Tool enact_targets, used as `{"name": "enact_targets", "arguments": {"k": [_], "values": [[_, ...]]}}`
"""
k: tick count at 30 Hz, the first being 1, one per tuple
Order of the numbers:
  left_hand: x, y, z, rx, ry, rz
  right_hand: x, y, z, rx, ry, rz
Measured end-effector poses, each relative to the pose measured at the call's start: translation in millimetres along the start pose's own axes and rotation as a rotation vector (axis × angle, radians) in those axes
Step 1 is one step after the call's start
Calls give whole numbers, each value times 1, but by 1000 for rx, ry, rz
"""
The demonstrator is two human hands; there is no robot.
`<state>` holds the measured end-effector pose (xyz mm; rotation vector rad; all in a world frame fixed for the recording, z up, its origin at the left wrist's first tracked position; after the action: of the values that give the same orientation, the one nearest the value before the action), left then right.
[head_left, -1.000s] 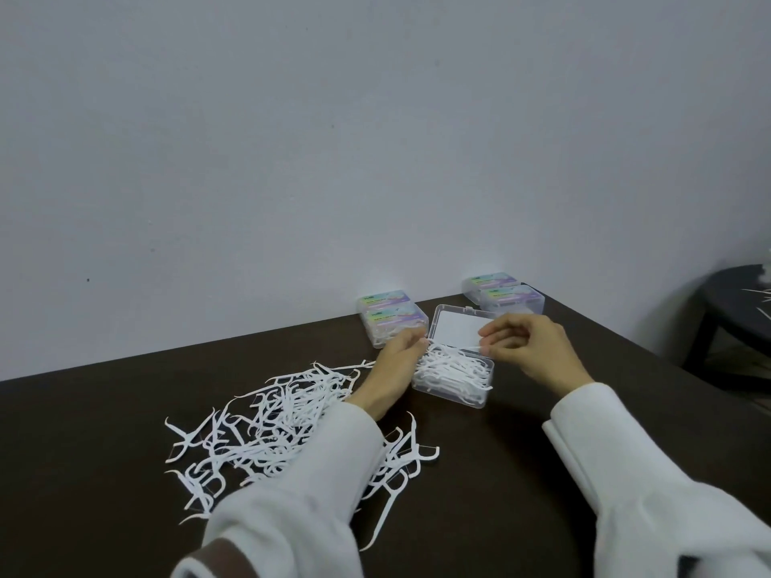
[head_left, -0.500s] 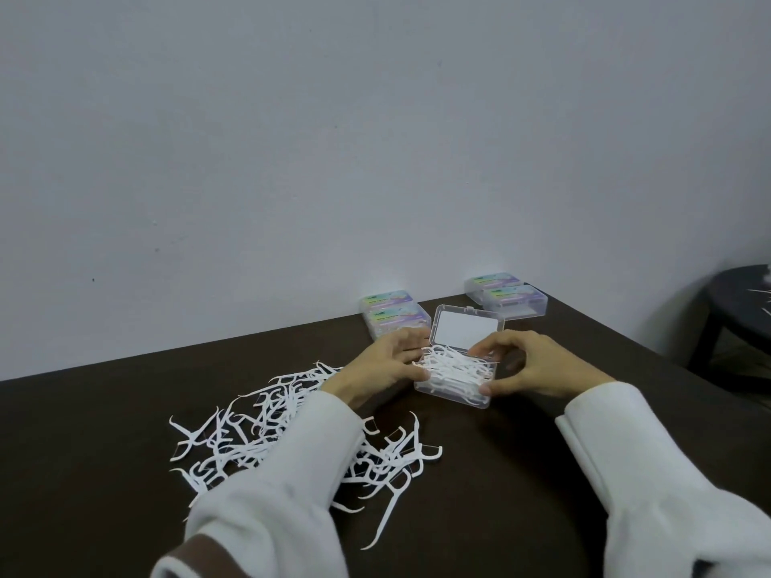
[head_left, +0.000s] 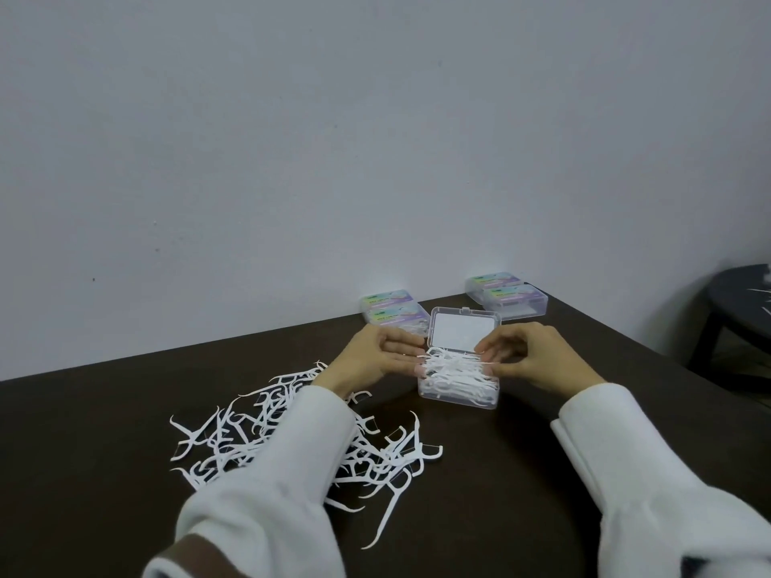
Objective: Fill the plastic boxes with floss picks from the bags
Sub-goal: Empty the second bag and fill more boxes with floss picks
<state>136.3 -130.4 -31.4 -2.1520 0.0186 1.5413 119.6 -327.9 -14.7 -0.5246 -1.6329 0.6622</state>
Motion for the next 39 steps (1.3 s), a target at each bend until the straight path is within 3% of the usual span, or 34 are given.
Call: {"name": "enact_targets", "arguments": {"k": [9,14,22,27,39], "values": [[-15,1,-3,-124,139,-196,5,0,2,-77,-67,60],[-20,5,-3,-78,161,-238,0,1,-1,-59,-34,102],[-15,-3,2,124,92,-281,-6,5,-2,-19,-11,164],[-16,-2,4,101,95,-250,-5,3,-2,-35,-18,159],[-19,-38,4,-253,147,-296,-5,3,-2,-33,-12,138]]}}
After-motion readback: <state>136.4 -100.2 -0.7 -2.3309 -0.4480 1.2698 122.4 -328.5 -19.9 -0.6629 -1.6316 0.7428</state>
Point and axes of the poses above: each hand's wrist, its own z-axis away from the middle knuckle, its own y-axis out of the palm, x = y × z, the point moved 7 cm from there along -z, towards the middle knuckle, and after that the axes turned 13 degrees about y, right-handed, at the moved point
